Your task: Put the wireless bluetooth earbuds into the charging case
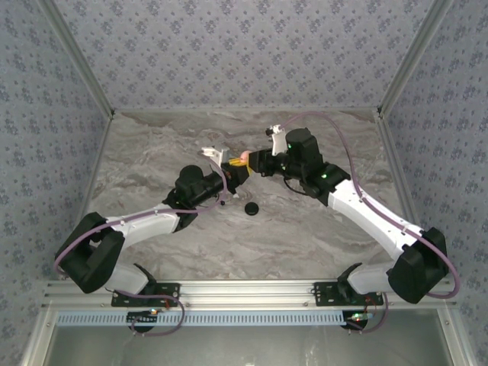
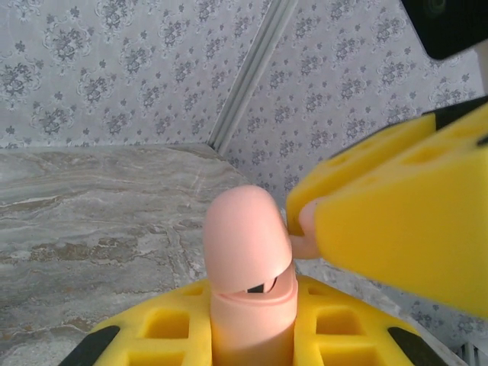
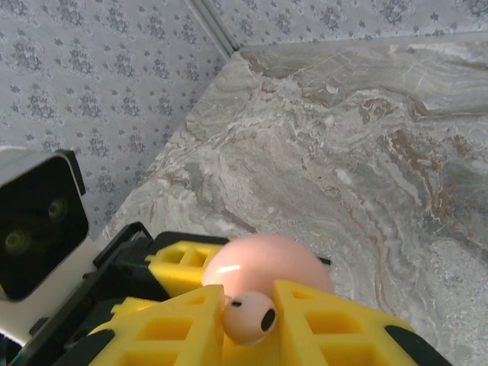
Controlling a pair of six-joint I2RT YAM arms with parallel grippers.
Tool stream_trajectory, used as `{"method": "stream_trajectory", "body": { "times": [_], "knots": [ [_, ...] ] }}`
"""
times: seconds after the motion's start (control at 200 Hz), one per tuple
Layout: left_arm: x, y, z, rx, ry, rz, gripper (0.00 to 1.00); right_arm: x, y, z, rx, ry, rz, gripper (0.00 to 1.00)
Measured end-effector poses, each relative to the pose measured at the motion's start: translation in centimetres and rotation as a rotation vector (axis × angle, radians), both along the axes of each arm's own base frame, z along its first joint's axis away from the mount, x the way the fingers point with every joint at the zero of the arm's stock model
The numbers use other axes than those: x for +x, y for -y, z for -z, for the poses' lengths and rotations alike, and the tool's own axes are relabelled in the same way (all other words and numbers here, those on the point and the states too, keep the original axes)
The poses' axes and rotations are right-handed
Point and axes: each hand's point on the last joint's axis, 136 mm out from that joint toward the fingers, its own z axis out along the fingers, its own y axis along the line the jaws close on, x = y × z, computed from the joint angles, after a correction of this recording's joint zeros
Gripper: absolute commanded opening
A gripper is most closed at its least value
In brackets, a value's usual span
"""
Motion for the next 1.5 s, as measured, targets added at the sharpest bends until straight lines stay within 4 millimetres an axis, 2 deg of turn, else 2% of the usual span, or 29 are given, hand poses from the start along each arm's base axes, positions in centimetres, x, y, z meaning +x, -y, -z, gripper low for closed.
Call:
{"method": "stream_trajectory", "body": {
  "times": [0.345, 0.715, 1.369, 1.499],
  "knots": [
    [0.0, 0.0, 0.0, 0.004, 0.003, 0.002, 0.09, -0.2, 0.1, 0.5, -0.013, -0.017, -0.001, 0.24],
    [-0.4, 0.2, 0.7, 0.042, 0.006, 0.03, 0.09, -0.3, 0.6, 1.3, -0.042, -0.052, 0.011, 0.16],
    [-1.5, 0.9, 0.8, 0.101, 0.039, 0.111, 0.07, -0.1, 1.6, 1.7, -0.056, -0.095, 0.02, 0.15],
    [-1.5, 0.9, 0.4, 0.113, 0.056, 0.11, 0.07, -0.2, 1.6, 1.1, -0.056, -0.098, 0.012, 0.14]
  ]
}}
